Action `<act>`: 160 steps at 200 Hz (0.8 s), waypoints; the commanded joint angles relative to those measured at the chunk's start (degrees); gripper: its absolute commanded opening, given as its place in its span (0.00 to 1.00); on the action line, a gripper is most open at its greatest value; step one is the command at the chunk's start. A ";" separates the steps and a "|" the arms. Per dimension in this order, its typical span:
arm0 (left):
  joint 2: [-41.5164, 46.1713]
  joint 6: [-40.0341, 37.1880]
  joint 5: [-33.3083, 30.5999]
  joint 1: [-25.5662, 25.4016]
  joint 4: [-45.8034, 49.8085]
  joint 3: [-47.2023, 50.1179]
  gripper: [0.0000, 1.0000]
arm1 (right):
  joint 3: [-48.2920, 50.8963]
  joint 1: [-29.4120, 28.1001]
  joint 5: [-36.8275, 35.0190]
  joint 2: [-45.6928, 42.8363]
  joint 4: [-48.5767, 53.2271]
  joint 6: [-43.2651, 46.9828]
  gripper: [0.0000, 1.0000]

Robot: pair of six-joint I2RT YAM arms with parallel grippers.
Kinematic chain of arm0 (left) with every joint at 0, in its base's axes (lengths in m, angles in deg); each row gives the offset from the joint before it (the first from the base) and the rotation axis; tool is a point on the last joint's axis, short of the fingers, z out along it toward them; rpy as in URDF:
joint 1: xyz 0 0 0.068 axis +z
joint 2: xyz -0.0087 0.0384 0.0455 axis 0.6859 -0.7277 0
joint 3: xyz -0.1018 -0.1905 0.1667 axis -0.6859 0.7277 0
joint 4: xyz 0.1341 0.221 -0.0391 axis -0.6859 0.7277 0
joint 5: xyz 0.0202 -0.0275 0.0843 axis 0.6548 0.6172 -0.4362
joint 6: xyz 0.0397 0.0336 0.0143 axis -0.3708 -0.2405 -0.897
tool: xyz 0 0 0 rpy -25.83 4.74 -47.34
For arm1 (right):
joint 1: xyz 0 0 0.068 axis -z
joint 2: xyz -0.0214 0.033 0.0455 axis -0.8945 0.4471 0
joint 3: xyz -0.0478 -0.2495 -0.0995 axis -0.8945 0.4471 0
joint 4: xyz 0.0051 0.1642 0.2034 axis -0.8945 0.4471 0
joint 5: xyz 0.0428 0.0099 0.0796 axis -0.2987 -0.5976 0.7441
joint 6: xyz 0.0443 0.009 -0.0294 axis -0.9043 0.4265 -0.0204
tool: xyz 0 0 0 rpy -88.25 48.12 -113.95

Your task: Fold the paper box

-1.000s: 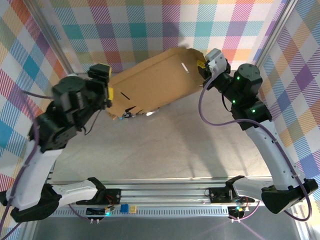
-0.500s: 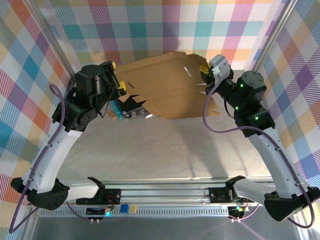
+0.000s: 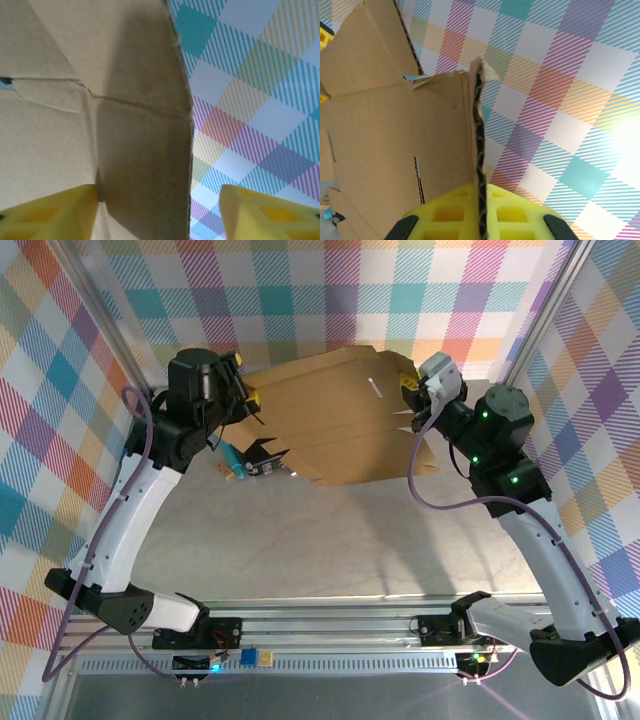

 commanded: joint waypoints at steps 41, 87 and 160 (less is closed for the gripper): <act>0.21 -0.99 5.05 0.63 -5.44 2.86 0.08 | 1.15 -0.13 -0.69 -1.66 -2.63 -4.64 0.00; 1.27 -5.06 3.38 -0.07 -8.25 3.61 0.00 | -2.65 -0.11 -7.38 -0.50 4.43 -19.57 0.18; -0.47 -9.93 -7.46 -5.22 -25.34 8.35 0.00 | -8.12 -3.66 -16.20 -9.86 35.17 -83.44 0.66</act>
